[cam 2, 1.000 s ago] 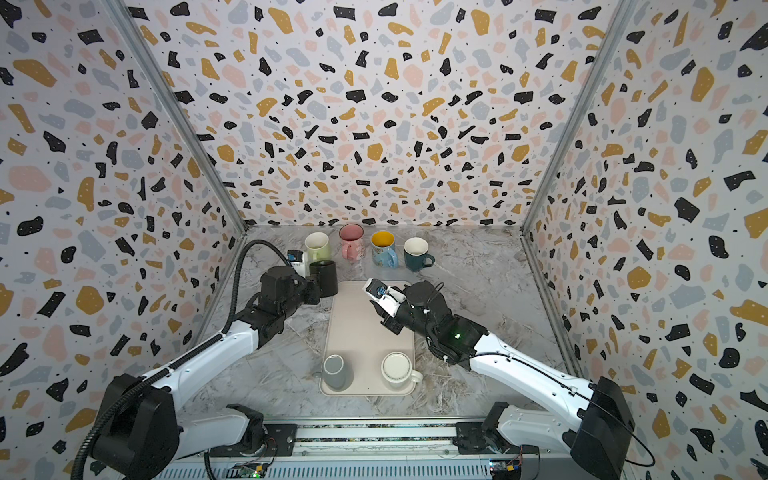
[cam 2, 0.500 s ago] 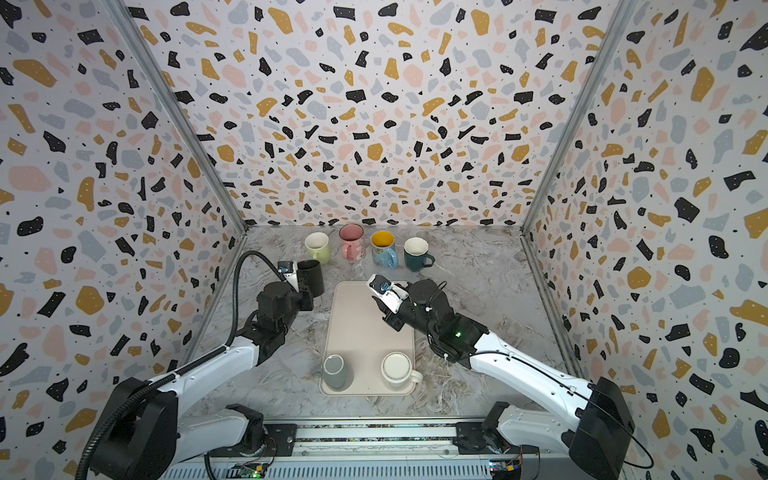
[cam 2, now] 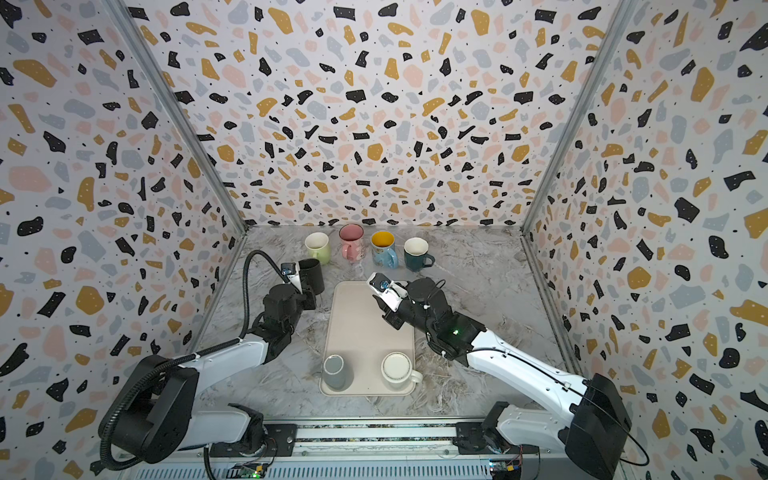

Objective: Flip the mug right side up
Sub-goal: 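Lower the black mug upright onto the table near the green mug with the left gripper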

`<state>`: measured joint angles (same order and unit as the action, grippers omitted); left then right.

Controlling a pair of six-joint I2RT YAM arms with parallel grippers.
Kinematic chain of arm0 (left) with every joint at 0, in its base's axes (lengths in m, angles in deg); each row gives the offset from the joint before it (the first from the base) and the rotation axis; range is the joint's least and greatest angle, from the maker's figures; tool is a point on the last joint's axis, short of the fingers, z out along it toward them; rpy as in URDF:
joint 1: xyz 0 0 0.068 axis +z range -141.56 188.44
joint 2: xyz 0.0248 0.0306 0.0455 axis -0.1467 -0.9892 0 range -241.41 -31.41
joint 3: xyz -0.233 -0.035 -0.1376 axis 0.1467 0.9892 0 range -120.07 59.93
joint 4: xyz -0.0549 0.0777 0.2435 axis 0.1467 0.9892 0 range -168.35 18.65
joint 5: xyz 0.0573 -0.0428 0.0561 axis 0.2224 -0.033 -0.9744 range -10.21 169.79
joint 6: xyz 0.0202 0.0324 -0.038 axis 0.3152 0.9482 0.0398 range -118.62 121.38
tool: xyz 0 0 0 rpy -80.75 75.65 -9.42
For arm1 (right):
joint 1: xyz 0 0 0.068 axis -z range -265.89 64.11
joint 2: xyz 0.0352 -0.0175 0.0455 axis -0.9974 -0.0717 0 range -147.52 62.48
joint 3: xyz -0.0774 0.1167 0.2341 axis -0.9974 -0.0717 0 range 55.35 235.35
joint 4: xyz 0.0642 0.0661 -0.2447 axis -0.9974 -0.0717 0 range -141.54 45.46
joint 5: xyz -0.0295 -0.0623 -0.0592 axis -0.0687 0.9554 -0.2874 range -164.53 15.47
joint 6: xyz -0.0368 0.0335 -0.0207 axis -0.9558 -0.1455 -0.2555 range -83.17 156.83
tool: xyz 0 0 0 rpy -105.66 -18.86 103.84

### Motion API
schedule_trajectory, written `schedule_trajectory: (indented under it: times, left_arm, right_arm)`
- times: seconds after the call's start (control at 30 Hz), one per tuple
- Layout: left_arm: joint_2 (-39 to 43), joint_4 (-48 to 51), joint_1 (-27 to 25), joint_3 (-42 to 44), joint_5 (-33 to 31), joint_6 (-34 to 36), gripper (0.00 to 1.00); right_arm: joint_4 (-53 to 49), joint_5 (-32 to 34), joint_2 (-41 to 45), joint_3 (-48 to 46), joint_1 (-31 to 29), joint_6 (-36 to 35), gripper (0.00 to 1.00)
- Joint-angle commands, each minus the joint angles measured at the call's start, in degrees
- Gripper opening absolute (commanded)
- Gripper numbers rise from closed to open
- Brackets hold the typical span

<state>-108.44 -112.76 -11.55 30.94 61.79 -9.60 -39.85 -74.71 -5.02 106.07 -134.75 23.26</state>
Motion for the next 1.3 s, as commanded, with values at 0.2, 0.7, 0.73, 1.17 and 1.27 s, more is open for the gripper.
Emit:
schedule_trajectory:
  times: [0.2, 0.7, 0.73, 1.17, 1.27]
  left_arm:
    - [-2.8, -11.1, -0.1, -1.9, -2.7, 0.9, 0.00]
    - [-6.9, -12.9, 0.0, -2.3, -3.5, -0.2, 0.00]
    - [-7.1, -13.2, -0.1, -2.2, -3.3, -0.2, 0.00]
    - [-7.0, -14.7, -0.1, 0.8, -2.8, -2.2, 0.00]
    - [-6.7, -14.0, -0.1, 1.1, -2.8, -2.3, 0.00]
  right_arm:
    - [0.7, -0.6, -0.5, 0.3, 0.4, 0.9, 0.32]
    - [0.8, -0.8, -1.1, 0.4, 0.7, 1.1, 0.33]
    - [0.9, -0.8, -1.1, 0.3, 0.7, 1.1, 0.32]
    - [0.9, -1.0, -1.6, 0.8, 0.7, 1.0, 0.33]
    - [1.1, -1.2, -1.8, 0.9, 0.8, 1.1, 0.32]
